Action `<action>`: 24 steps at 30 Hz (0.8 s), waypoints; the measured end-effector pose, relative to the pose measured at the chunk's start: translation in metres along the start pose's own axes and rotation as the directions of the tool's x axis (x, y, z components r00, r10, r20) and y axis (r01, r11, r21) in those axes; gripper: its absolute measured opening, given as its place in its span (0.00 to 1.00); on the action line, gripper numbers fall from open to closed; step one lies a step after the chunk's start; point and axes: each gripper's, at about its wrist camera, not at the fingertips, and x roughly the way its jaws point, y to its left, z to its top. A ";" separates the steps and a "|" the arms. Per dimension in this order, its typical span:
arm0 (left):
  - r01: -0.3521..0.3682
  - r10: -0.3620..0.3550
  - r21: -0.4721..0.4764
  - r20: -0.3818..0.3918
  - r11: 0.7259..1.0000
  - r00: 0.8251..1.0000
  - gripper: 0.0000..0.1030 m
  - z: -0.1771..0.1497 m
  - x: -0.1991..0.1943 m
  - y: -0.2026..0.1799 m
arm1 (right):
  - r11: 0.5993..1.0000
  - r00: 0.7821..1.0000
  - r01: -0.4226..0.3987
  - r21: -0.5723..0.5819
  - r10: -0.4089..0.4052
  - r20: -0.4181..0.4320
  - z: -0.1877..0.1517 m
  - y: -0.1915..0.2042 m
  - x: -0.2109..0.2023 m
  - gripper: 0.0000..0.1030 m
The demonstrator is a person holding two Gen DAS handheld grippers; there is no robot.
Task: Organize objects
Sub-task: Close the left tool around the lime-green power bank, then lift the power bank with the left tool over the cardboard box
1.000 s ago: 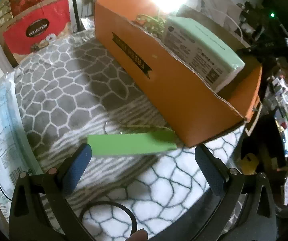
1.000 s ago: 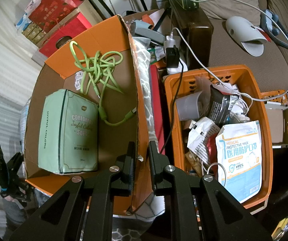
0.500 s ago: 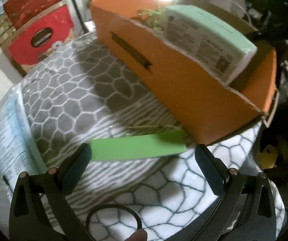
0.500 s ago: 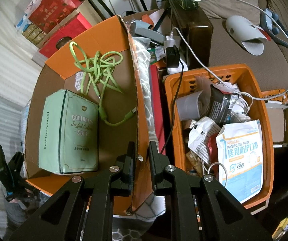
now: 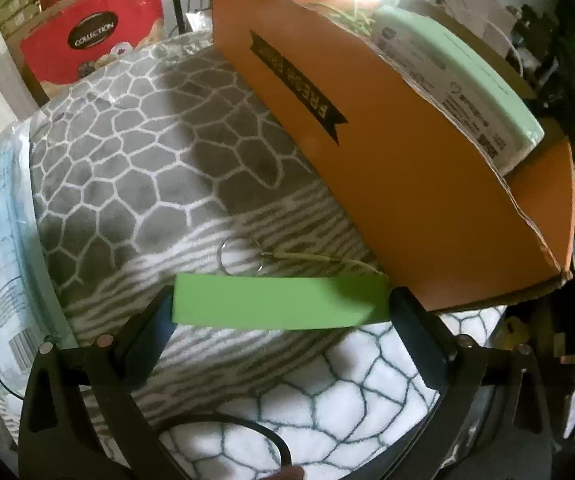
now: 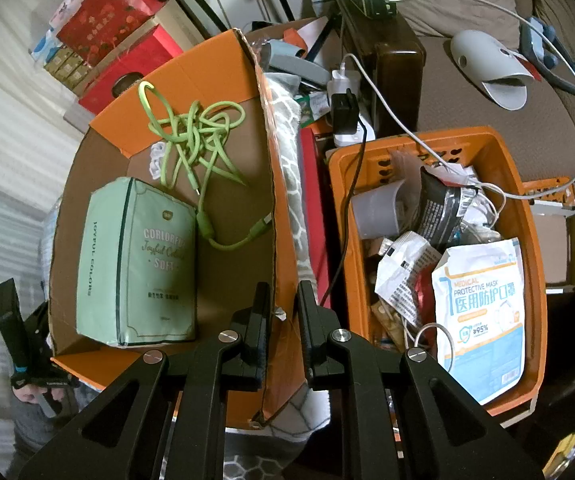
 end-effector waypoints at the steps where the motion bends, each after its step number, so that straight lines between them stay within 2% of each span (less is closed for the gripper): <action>1: 0.003 -0.003 -0.002 0.001 1.000 1.000 0.96 0.000 0.000 0.000 | 1.000 1.000 0.001 0.000 -0.001 0.000 0.000 0.000 0.000 0.13; 5: 0.027 -0.027 -0.028 0.000 0.999 1.000 0.96 -0.002 -0.003 0.004 | 1.000 1.000 0.000 0.001 0.000 0.000 0.000 0.000 0.000 0.13; 8: 0.086 -0.086 -0.078 0.001 0.993 0.996 0.96 -0.003 -0.011 0.011 | 1.000 1.000 0.001 0.000 -0.001 0.000 -0.001 0.001 0.000 0.13; 10: 0.116 -0.115 -0.108 0.015 0.987 0.993 0.96 0.000 -0.021 0.017 | 1.000 1.000 0.001 0.000 -0.001 0.000 -0.001 0.001 0.000 0.13; 17: 0.168 -0.151 -0.186 0.098 0.968 0.984 0.96 0.024 -0.062 0.035 | 1.000 1.000 0.000 0.001 0.000 0.000 -0.001 0.001 0.000 0.13; 24: 0.148 -0.119 -0.182 0.165 0.972 0.979 0.96 0.068 -0.092 0.032 | 1.000 1.000 0.000 0.000 0.000 0.000 -0.001 0.001 0.000 0.13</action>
